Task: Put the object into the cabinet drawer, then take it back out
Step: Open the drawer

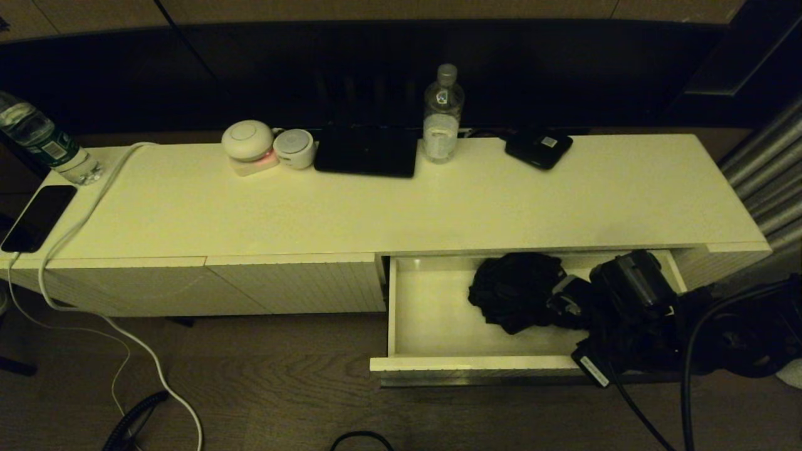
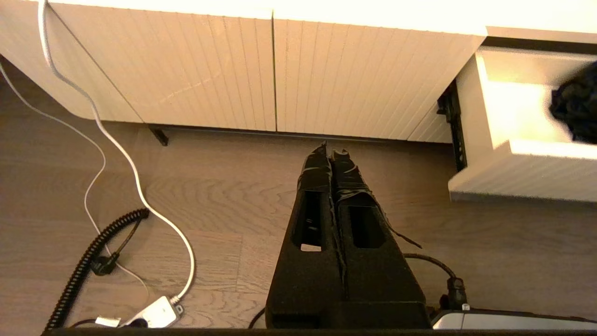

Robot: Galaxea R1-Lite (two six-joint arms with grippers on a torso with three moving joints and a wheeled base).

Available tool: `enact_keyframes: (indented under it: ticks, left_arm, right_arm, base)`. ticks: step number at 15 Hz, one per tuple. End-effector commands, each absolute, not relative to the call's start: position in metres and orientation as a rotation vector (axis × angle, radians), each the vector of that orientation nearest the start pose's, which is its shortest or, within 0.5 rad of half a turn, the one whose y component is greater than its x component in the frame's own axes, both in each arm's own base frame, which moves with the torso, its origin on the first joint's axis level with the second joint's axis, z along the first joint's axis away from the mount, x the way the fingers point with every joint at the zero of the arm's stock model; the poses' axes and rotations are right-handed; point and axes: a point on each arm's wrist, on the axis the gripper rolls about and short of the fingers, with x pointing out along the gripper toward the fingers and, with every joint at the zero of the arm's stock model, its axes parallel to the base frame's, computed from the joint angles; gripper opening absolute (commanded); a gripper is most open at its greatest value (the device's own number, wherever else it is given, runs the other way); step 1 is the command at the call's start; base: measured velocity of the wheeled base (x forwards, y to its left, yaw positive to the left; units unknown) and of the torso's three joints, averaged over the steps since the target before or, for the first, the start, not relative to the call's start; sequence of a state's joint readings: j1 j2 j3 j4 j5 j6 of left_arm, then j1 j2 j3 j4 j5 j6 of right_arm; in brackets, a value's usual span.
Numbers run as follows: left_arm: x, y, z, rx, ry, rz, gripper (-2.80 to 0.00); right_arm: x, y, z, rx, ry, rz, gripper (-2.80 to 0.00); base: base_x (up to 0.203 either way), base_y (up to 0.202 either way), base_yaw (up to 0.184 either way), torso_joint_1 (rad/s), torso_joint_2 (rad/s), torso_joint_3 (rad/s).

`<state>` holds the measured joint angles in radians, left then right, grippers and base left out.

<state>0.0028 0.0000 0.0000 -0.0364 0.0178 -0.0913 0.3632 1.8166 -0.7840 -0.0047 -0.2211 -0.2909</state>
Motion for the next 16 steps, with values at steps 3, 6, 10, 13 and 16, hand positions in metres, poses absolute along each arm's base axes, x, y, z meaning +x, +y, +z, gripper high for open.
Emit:
enact_keyframes:
  ticks: [3,6,10,13,16]
  left_arm:
    - [-0.023,0.0,0.079,-0.092,-0.039,0.02,-2.8]
    - [-0.023,0.0,0.079,-0.092,-0.039,0.02,-2.8]
    - [-0.023,0.0,0.079,-0.092,-0.039,0.018,-2.8]
    - [-0.023,0.0,0.079,-0.092,-0.039,0.02,-2.8]
    - [-0.023,0.0,0.079,-0.092,-0.039,0.02,-2.8]
  right_arm:
    - [0.259,0.093,0.096,-0.562,0.964,0.273,-2.8]
    - [0.265,0.095,0.108,-0.507,0.905,0.24,-2.8]
    - [0.277,0.096,0.141,-0.447,0.732,0.184,-2.8]
    - [0.287,0.105,0.155,-0.359,0.681,0.111,-2.8]
    - [0.302,0.122,0.175,-0.201,0.638,0.056,-2.8]
  base:
    - [0.0,0.0,0.0,0.0,0.0,0.0]
    - [0.0,0.0,0.0,0.0,0.0,0.0]
    - [0.0,0.0,0.0,0.0,0.0,0.0]
    - [0.0,0.0,0.0,0.0,0.0,0.0]
    - [0.0,0.0,0.0,0.0,0.0,0.0]
